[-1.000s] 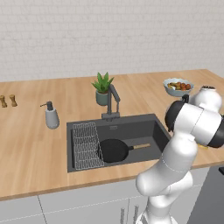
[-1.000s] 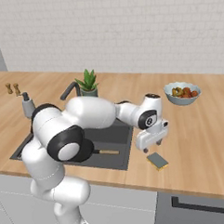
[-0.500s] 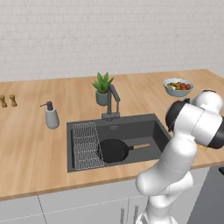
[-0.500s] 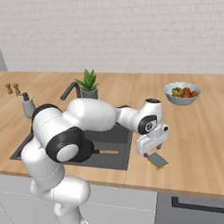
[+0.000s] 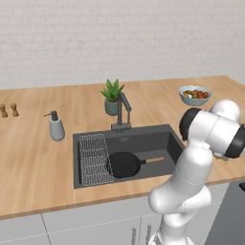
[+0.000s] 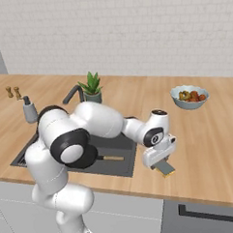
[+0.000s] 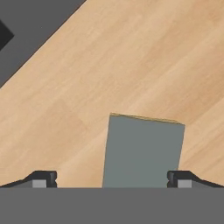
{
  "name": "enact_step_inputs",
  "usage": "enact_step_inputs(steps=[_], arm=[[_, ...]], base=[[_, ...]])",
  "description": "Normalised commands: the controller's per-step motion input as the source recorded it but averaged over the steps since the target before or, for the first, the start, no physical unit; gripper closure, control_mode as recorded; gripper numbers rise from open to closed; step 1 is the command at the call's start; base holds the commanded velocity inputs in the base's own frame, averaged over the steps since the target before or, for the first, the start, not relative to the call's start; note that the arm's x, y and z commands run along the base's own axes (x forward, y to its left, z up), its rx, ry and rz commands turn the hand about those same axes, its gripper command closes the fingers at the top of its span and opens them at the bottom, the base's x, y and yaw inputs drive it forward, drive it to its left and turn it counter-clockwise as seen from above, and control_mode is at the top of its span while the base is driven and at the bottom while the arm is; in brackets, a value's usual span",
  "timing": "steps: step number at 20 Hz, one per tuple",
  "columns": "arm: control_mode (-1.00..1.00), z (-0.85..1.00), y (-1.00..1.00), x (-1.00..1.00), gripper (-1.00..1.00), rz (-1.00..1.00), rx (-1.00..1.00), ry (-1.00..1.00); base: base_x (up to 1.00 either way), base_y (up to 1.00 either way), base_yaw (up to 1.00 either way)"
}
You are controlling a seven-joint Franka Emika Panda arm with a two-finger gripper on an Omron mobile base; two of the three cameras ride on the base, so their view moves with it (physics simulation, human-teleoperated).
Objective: Pick the pan and sponge and place them into the sink. Then turn on the water.
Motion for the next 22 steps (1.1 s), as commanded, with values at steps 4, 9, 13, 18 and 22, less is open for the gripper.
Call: enact_step_inputs(steps=[4, 9, 13, 18, 22], arm=[[-1.0, -0.16, -0.19, 0.02, -1.0, 0.0, 0.0, 0.0], [-1.0, -0.23, -0.07, 0.03, -1.0, 0.0, 0.0, 0.0], [-1.0, -0.25, -0.06, 0.09, -1.0, 0.0, 0.0, 0.0], [-1.0, -0.33, -0.07, 0.04, -1.0, 0.0, 0.0, -0.01], [-1.0, -0.46, 0.0, -0.11, -1.0, 0.0, 0.0, -0.08]], base=[[0.0, 0.0, 0.0], [0.0, 0.0, 0.0], [0.0, 0.0, 0.0], [0.0, 0.0, 0.0], [0.0, 0.0, 0.0]])
